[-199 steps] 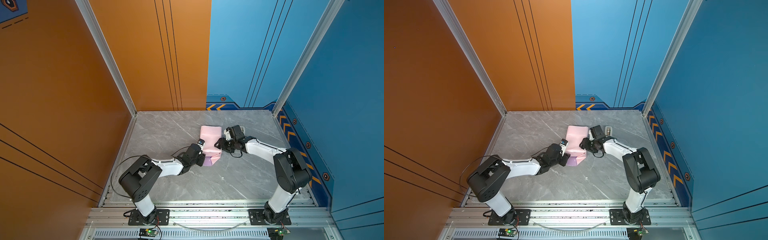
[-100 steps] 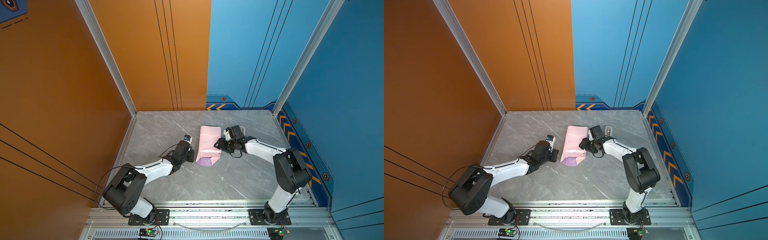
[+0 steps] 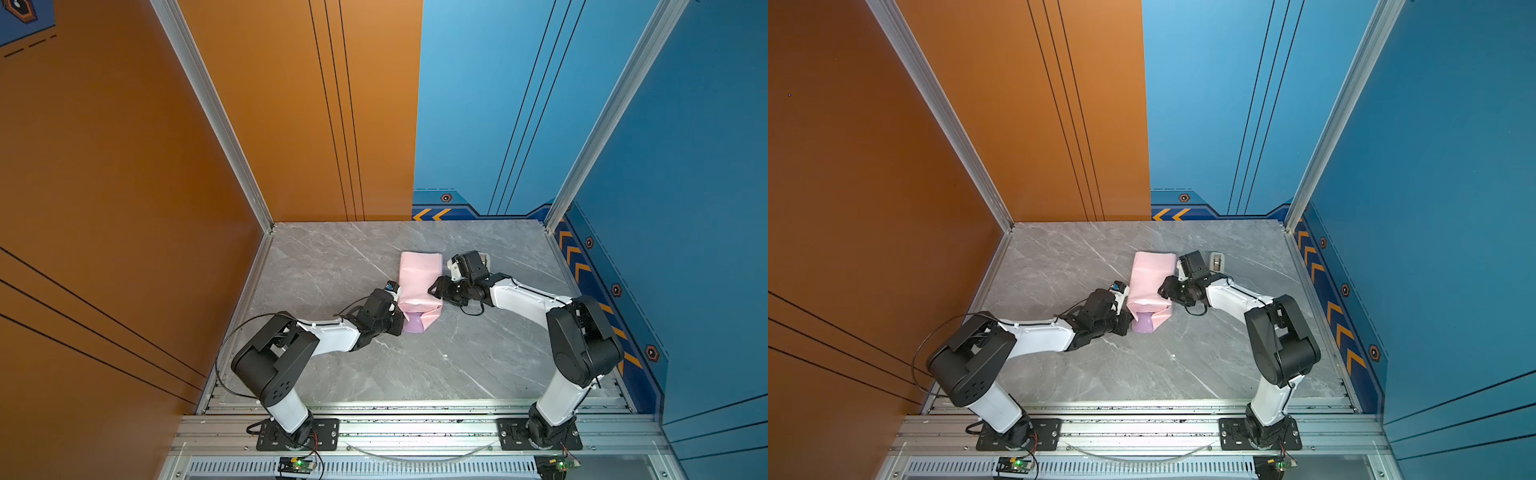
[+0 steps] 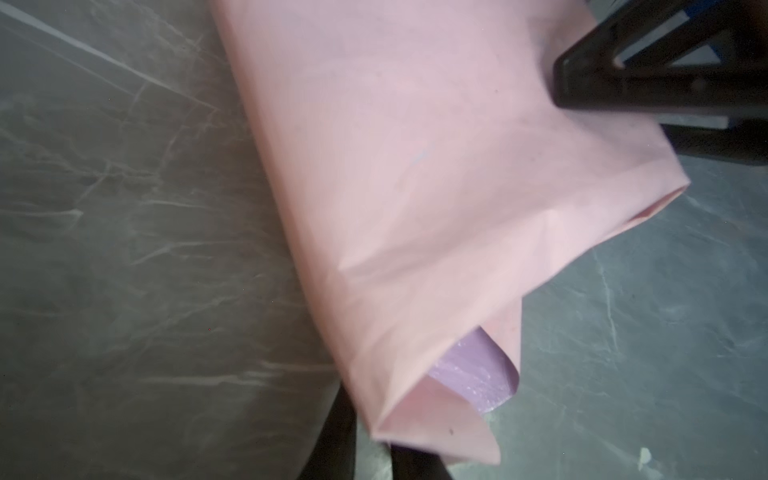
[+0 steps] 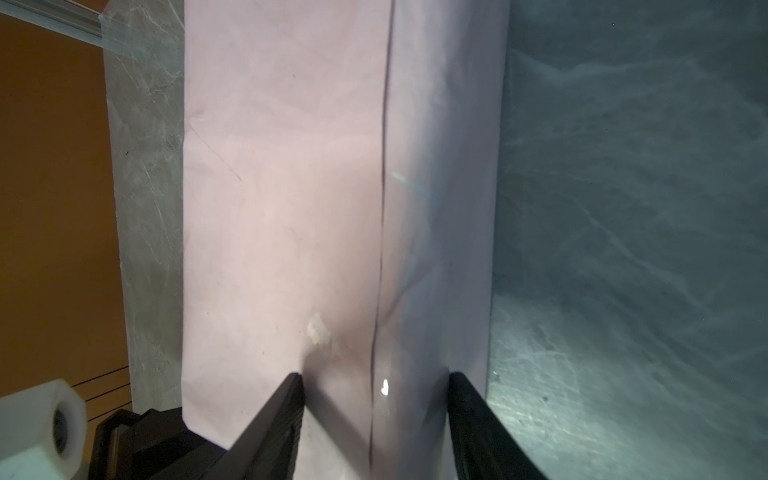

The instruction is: Wrap the gift box in paper

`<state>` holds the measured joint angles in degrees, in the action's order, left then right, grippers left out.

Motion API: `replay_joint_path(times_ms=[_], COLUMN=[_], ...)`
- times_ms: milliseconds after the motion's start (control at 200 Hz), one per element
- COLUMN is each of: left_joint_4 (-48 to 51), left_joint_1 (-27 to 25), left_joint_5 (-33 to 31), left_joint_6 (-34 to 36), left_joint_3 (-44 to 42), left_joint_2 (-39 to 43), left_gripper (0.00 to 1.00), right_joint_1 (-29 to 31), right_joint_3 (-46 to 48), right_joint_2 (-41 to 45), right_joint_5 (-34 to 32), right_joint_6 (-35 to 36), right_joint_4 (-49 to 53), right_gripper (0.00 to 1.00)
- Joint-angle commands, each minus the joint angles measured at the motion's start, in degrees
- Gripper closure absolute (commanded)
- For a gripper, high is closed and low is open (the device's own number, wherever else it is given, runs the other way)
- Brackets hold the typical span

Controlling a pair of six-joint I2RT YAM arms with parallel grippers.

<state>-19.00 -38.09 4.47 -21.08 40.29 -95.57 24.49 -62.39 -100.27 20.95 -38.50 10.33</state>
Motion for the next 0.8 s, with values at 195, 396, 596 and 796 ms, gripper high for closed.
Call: replay_joint_path(times_ms=[195,396,596,796], left_joint_4=[-8.16,-10.59,-12.41,-12.39], left_joint_1=[-0.75,-2.38,-3.45,-3.58], left_joint_5=[2.55,0.47,-4.46,-7.10], left_joint_6=[-2.95,-4.24,-4.78,-4.19], left_joint_3=[2.45,2.79,1.43,0.49], left_joint_2=[-4.90,-7.57,-8.71,-10.31], left_gripper=[0.82,0.79,0.78,0.79], right_joint_1=[0.82,0.82,0.87,0.82], right_joint_3=[0.99,1.23,1.94,2.79], right_joint_2=[0.69,0.94,1.43,4.53], right_joint_5=[-0.47,-0.49,-0.85,-2.06], right_joint_6=[-0.78,-0.88,-1.42,-1.54], right_joint_4=[-0.22,-0.52,-1.24,-2.50], right_gripper=[0.43,0.44,0.43,0.42])
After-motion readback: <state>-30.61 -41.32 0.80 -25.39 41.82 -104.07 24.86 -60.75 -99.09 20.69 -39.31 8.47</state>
